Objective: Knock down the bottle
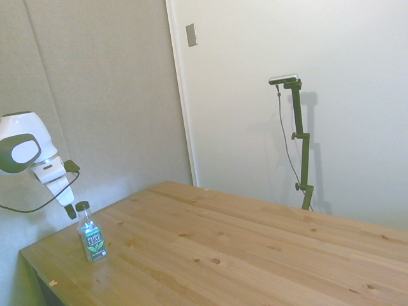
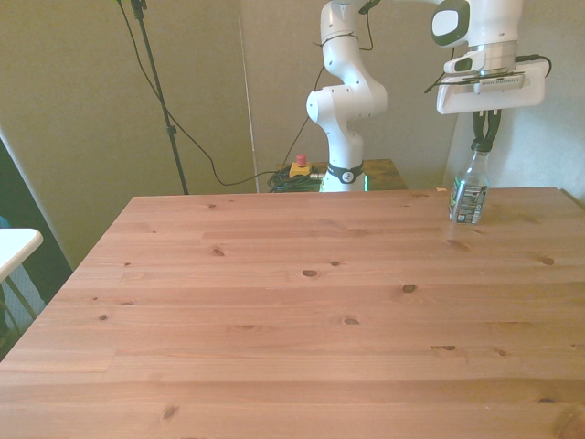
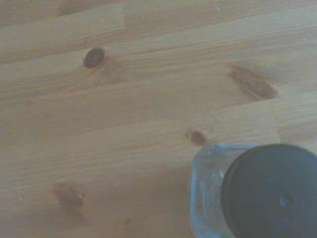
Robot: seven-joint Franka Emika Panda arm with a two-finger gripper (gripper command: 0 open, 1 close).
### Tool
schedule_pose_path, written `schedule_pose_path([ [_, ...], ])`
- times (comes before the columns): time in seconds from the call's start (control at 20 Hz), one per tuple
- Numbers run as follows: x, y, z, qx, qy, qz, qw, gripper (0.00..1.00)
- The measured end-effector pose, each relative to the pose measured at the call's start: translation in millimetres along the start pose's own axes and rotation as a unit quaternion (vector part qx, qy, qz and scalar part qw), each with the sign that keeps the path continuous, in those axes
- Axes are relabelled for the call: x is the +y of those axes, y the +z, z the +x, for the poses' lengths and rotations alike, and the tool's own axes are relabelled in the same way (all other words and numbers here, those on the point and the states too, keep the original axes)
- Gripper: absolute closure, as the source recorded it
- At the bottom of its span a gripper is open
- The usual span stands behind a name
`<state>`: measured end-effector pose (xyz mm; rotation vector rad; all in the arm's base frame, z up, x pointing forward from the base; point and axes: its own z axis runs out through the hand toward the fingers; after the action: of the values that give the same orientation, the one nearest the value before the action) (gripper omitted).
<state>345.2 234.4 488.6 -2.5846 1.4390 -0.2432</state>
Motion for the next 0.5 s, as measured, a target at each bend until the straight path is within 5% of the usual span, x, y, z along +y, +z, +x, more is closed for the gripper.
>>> schedule_pose_path([
  [0.5, -44.5, -0.7, 73.4, 0.027, 0.045, 0.018, 0.9985, 1.00],
])
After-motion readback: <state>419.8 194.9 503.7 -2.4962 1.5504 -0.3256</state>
